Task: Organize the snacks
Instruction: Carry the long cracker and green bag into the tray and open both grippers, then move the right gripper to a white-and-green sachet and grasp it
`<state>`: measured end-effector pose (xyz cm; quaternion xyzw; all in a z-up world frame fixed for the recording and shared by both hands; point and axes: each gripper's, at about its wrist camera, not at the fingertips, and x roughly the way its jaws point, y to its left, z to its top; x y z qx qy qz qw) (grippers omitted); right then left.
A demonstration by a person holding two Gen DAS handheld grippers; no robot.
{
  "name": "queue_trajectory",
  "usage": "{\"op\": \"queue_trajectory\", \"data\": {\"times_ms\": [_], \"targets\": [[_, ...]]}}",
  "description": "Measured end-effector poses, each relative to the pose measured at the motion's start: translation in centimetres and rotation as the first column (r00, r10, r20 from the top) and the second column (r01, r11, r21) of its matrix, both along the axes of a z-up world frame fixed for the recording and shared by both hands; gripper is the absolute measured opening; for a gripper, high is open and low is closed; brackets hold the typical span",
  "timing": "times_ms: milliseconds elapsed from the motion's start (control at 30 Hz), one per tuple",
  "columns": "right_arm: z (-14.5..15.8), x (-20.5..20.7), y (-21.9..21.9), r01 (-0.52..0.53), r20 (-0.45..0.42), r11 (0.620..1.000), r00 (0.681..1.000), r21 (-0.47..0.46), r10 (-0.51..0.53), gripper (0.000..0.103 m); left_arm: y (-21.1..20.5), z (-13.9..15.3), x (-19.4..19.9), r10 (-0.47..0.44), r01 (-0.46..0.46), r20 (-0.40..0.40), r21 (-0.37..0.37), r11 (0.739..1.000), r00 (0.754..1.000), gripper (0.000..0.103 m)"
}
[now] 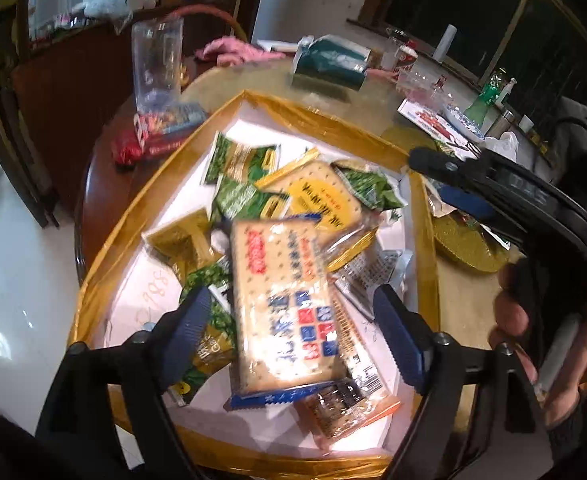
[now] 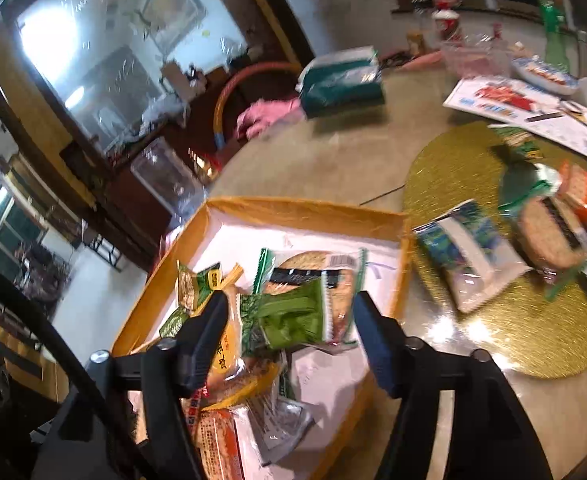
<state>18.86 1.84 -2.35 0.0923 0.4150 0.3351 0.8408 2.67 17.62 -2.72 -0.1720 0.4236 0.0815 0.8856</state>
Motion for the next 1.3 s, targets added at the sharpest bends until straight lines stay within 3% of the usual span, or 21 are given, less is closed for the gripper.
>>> {"op": "queue_trajectory", "data": {"times_ms": [167,300,400,733,867,967,1300], "targets": [[1.2,-1.9,-3.8,0.045,0.031,0.998,0.998,0.035,-0.046,0.076,-1.9,0.8,-0.3,-0.025,0.024,0.038,0.035,0.999,0.999,0.085],[0.3,-2.8,-7.4,0.079,-0.050,0.995,0.996,0.060,-0.076,0.076,-3.7,1.0,-0.3,-0.047,0.044,0.040,0.075,0.996,0.998,0.085],[-0.8,-3.7,-10.2,0.118,-0.103,0.990,0.989,0.082,-0.110,0.075,-4.6,1.2,-0.3,-0.061,0.059,0.043,0.059,0.997,0.997,0.085],[-3.2,-5.5,-16.7,0.200,-0.170,0.975,0.969,0.096,-0.182,0.075,-8.8,2.0,-0.4,-0.126,0.122,0.041,0.090,0.988,0.991,0.084],[-3.2,-5.7,-18.9,0.225,-0.174,0.966,0.964,0.127,-0.201,0.075,-10.6,2.5,-0.4,-0.160,0.155,0.024,0.127,0.980,0.987,0.085],[-3.5,-5.8,-20.3,0.237,-0.180,0.960,0.961,0.152,-0.209,0.075,-11.9,1.7,-0.3,-0.166,0.168,-0.023,0.203,0.965,0.986,0.084],[-4.0,-5.4,-23.2,0.276,-0.196,0.945,0.950,0.174,-0.241,0.075,-14.9,1.5,0.5,-0.255,0.257,-0.033,0.125,0.958,0.966,0.084]]}}
